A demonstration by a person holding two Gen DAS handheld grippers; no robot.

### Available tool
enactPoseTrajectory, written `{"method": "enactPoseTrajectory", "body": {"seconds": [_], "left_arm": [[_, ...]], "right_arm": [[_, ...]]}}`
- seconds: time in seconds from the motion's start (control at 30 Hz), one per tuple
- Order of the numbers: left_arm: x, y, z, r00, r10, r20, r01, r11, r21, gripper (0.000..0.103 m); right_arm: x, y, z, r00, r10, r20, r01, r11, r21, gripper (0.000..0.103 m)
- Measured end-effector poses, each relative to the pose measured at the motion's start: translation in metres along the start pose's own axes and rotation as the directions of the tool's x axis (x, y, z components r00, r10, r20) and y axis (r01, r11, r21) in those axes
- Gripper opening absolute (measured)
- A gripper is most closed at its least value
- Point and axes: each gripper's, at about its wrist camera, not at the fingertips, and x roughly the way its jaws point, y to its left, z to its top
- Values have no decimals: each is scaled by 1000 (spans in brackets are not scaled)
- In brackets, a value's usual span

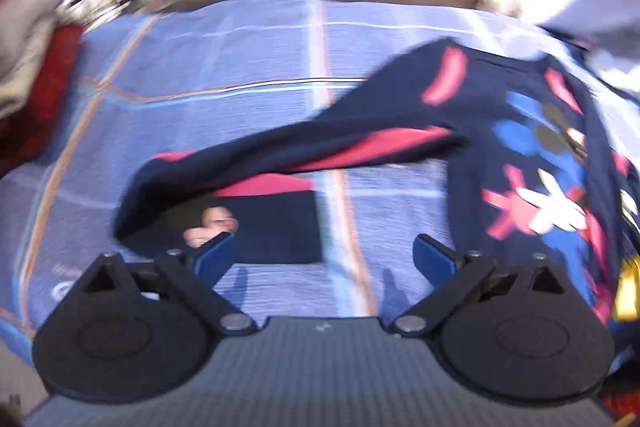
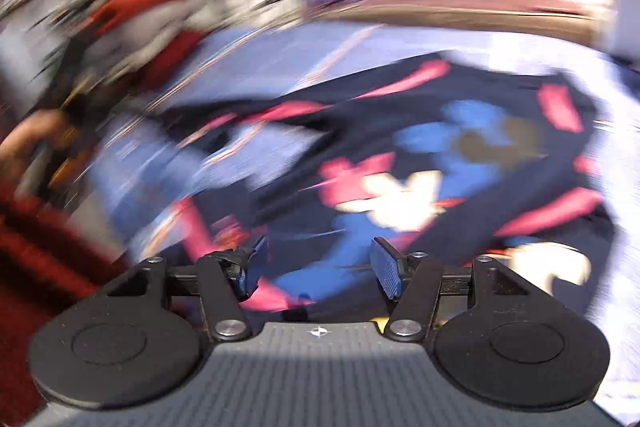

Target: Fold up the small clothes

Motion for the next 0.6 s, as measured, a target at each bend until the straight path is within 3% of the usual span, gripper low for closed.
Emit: {"method": "enactPoseTrajectory", "body": {"seconds": [0.07, 0.13, 0.3, 0.37, 0.47, 0.5, 0.57, 0.6], "left_arm": [[-3, -16, -8, 1000, -30, -1, 30, 996, 90, 88], [-3, -31, -19, 999, -39, -9, 40, 982, 185, 86], [-5, -51, -45, 998, -60, -21, 64, 943, 326, 86], [-1, -58, -53, 998, -44, -34, 54, 923, 381, 86], [7, -70, -64, 1000, 3, -21, 7, 883, 468, 86], [10, -73, -66, 1000, 12, -13, -4, 872, 489, 86], [17, -79, -67, 1000, 25, -9, -17, 858, 513, 81], [21, -81, -65, 1000, 20, -13, -11, 857, 515, 73]], "right_arm": [[-9, -18, 0, 996, -81, 34, 79, 994, 70, 96], [-9, -34, -2, 978, -209, 28, 204, 971, 121, 96], [-13, -73, -3, 947, -321, 36, 308, 932, 192, 95], [-6, -80, -1, 924, -382, 31, 376, 919, 115, 86], [17, -82, -2, 854, -520, 14, 516, 845, -139, 83], [25, -84, -3, 842, -539, 20, 532, 823, -198, 80], [40, -92, -2, 841, -541, 18, 527, 809, -260, 67], [47, -96, -2, 844, -536, 6, 518, 812, -270, 65]]}}
